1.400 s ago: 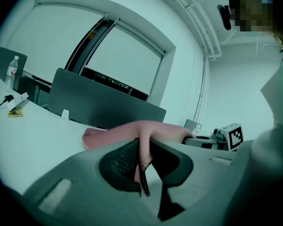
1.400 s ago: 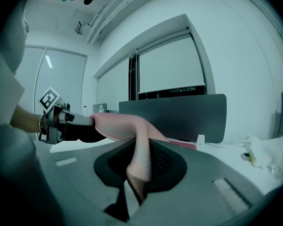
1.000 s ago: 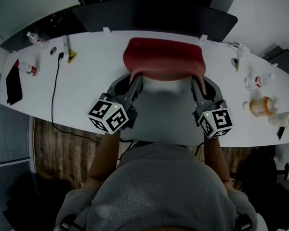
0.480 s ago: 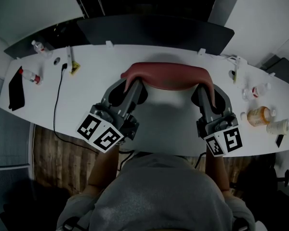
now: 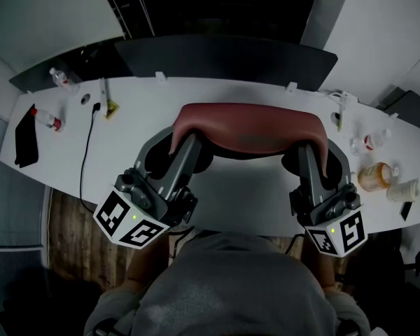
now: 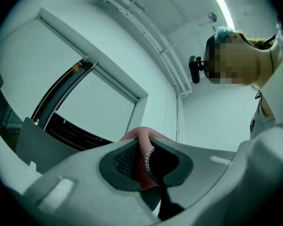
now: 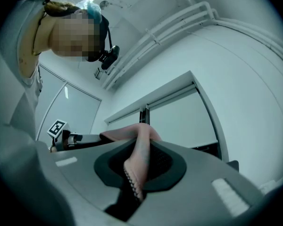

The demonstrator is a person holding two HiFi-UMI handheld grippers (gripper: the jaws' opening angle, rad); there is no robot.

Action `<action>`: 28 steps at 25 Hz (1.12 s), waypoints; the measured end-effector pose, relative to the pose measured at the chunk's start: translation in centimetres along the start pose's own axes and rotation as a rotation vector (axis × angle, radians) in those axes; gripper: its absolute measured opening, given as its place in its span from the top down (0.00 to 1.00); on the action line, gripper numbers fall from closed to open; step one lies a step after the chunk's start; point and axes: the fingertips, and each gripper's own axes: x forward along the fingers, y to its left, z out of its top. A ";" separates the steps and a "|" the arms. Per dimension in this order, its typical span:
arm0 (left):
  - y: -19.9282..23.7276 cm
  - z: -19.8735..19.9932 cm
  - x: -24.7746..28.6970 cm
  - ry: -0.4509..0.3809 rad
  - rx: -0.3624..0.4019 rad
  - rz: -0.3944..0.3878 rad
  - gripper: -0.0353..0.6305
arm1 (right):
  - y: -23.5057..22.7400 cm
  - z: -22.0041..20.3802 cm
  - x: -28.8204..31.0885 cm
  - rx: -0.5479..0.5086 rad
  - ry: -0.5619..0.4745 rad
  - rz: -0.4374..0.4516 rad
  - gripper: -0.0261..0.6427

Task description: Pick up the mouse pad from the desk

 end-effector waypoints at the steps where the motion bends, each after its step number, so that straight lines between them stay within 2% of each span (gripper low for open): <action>1: -0.2 0.4 0.0 -0.009 0.006 -0.005 0.85 | 0.1 0.4 0.0 -0.003 -0.006 0.005 0.90; 14: -1.1 2.2 -0.2 -0.060 0.028 -0.020 0.85 | 1.3 2.6 -0.2 -0.025 -0.043 0.035 0.89; 28: -1.3 2.5 -0.7 -0.045 0.021 -0.027 0.85 | 2.0 3.2 -0.3 -0.048 -0.035 0.031 0.89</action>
